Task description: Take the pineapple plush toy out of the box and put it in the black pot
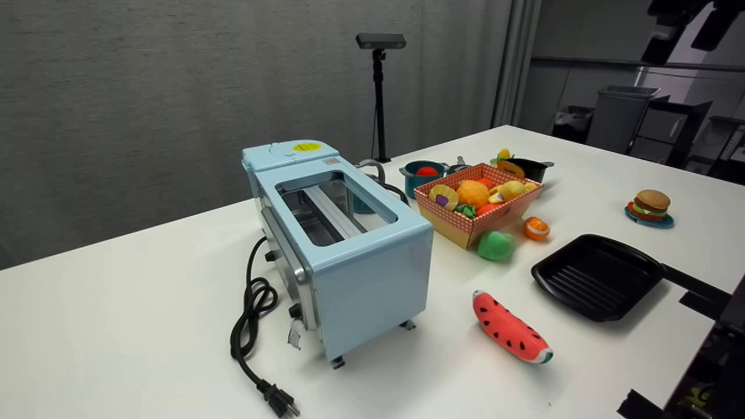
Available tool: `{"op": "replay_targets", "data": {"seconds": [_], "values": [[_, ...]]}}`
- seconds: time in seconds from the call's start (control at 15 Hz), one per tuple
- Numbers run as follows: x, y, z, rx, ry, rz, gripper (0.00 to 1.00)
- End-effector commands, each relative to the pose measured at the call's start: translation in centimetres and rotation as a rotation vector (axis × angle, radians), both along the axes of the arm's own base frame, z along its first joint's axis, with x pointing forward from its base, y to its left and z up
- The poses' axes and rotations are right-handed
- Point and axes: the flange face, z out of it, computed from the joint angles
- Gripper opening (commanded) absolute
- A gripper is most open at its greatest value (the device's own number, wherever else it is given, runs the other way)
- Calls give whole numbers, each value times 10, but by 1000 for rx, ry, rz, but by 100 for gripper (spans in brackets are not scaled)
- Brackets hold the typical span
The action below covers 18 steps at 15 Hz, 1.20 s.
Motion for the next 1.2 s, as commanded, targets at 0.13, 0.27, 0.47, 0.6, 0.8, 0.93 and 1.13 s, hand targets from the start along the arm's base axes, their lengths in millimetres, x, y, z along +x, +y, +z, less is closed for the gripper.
{"op": "replay_targets", "data": {"seconds": [0.13, 0.27, 0.47, 0.6, 0.8, 0.93, 1.13], "values": [[13, -10, 0, 36, -50, -53, 100], [20, -16, -3, 60, -59, -86, 100], [34, -26, -9, 103, -71, -152, 100], [43, -32, -14, 127, -76, -196, 100], [58, -41, -24, 171, -65, -263, 100], [66, -47, -30, 189, -64, -318, 100], [78, -53, -38, 221, -43, -372, 100]]}}
